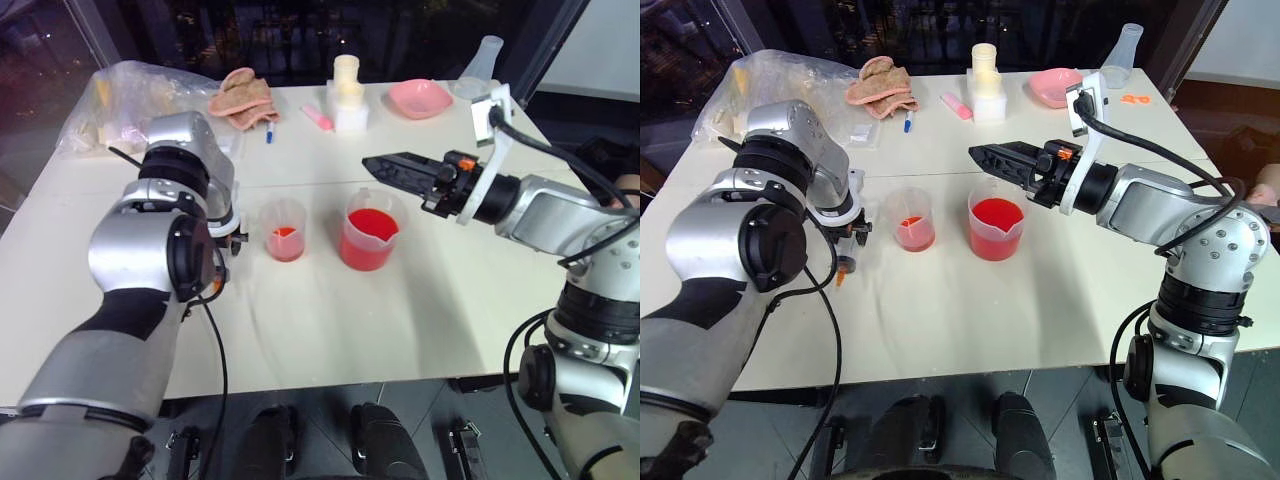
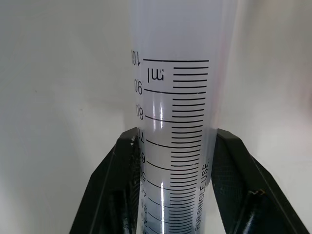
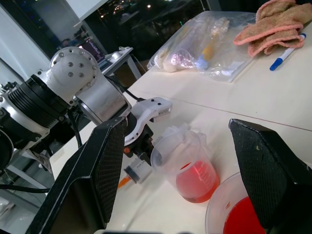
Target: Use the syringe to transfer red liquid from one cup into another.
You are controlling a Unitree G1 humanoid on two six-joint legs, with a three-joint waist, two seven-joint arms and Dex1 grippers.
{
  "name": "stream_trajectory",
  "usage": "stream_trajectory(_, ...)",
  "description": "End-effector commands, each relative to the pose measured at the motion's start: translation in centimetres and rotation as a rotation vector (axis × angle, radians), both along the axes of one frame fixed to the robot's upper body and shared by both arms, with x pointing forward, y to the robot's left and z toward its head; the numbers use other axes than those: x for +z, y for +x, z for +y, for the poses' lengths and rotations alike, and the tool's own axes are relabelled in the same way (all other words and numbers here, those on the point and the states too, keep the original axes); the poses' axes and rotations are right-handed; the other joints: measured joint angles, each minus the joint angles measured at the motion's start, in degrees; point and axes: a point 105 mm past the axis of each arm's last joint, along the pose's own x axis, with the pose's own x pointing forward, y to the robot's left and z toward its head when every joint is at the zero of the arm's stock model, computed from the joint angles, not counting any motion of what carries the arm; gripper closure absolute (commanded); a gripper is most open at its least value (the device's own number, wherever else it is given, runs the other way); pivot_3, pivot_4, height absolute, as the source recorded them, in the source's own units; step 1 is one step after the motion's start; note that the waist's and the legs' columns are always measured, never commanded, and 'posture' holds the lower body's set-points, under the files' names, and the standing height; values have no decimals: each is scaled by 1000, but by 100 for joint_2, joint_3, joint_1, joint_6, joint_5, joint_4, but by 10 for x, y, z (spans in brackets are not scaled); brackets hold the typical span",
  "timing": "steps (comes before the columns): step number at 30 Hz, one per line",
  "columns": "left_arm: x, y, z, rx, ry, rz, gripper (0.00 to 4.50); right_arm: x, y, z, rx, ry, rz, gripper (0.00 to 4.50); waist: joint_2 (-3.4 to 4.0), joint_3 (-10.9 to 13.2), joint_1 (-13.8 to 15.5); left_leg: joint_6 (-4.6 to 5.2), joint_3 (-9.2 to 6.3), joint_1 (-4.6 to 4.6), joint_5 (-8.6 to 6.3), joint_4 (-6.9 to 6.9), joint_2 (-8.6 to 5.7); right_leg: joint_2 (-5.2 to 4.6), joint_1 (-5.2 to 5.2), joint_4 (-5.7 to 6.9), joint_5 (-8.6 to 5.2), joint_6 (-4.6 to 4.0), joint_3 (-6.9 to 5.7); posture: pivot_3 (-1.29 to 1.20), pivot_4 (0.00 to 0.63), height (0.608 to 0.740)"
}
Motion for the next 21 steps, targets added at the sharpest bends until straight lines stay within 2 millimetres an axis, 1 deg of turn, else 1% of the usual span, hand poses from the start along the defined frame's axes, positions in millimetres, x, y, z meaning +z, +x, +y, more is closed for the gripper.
stream_trajectory(1,8,4,10,24,38,-42,1102,10,-5,0,10,7,-49,1051,0,0,8,-1,0,0,1,2,0,0,-3,10,0,0,0,0,150,740)
stream_trajectory(2,9,5,11,24,39,-50,971,11,-5,1,11,8,-49,1051,0,0,12,-1,0,0,1,4,0,0,-3,13,0,0,0,0,150,740)
stream_trajectory(6,15,5,8,26,0,-62,73,11,-3,1,11,8,-48,1051,0,0,14,-3,0,1,2,10,0,0,-3,17,0,0,1,0,150,740)
stream_trajectory(10,37,14,4,22,-67,-155,73,11,-2,2,15,11,-49,1051,-1,0,13,-4,0,1,3,10,0,0,-3,20,0,0,0,0,150,740)
stream_trajectory(12,53,21,2,22,-98,-243,73,11,-1,2,18,12,-50,1051,-1,0,13,-4,0,0,3,10,0,0,-3,20,0,0,0,0,150,740)
stream_trajectory(14,73,30,3,32,-112,-387,73,11,-1,3,21,11,-51,1051,-1,0,11,-4,-1,0,3,10,0,-1,-3,20,0,0,1,0,150,740)
stream_trajectory(16,82,34,5,62,-107,-507,73,10,0,3,24,7,-54,1051,0,0,8,-4,0,0,3,10,0,-2,-5,21,0,0,3,0,150,740)
stream_trajectory(18,95,35,7,58,-105,-620,73,10,0,5,36,-7,-63,1051,1,-1,4,-4,0,1,3,9,0,-3,-4,21,0,0,5,0,150,740)
stream_trajectory(21,125,26,13,55,-84,-856,73,11,-5,7,77,-41,-94,1051,1,-1,-3,-7,3,4,4,9,2,-1,-6,25,0,-1,8,0,150,740)
